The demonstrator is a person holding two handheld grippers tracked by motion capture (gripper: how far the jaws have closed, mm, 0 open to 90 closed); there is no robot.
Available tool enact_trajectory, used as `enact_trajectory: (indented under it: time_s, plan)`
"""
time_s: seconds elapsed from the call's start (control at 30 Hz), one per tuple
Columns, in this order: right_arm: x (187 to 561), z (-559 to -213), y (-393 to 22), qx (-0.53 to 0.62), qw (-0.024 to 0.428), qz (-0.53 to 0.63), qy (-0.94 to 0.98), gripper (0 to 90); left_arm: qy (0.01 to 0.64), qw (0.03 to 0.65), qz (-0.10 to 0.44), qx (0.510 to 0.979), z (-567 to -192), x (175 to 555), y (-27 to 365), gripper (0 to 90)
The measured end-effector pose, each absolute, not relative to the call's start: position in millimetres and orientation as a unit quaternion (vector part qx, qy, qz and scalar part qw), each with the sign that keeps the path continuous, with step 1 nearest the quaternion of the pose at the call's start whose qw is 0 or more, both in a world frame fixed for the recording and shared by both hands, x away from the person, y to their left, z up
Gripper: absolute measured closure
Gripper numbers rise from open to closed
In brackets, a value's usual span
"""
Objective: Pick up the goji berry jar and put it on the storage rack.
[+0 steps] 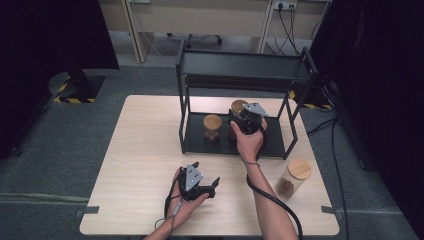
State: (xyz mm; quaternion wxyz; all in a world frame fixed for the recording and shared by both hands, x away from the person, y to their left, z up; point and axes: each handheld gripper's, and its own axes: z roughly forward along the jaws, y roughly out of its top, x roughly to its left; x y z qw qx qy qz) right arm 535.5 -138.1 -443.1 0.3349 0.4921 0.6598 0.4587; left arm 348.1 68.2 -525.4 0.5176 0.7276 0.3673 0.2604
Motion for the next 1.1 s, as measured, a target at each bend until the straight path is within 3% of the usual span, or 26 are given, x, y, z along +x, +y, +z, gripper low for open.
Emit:
enact_trajectory:
  time_s: [0.27, 0.5, 0.63, 1.1]
  plan:
    - [534.1, -444.4, -136.8, 0.491, 0.337, 0.460, 0.659, 24.0, 0.368, 0.517, 0.260, 0.728, -525.4, 348.4, 68.3, 8.0]
    - [534.4, -446.7, -136.7, 0.502, 0.321, 0.466, 0.654, 9.2, 0.368, 0.517, 0.260, 0.728, -525.4, 348.3, 68.2, 8.0]
    - [533.3, -446.0, -135.5, 0.504, 0.321, 0.467, 0.652, 5.3, 0.368, 0.517, 0.260, 0.728, -525.4, 348.2, 68.4, 8.0]
    - [521.2, -445.5, -139.7, 0.507, 0.314, 0.474, 0.648, 3.9, 0.368, 0.517, 0.261, 0.728, -525.4, 348.3, 68.1, 8.0]
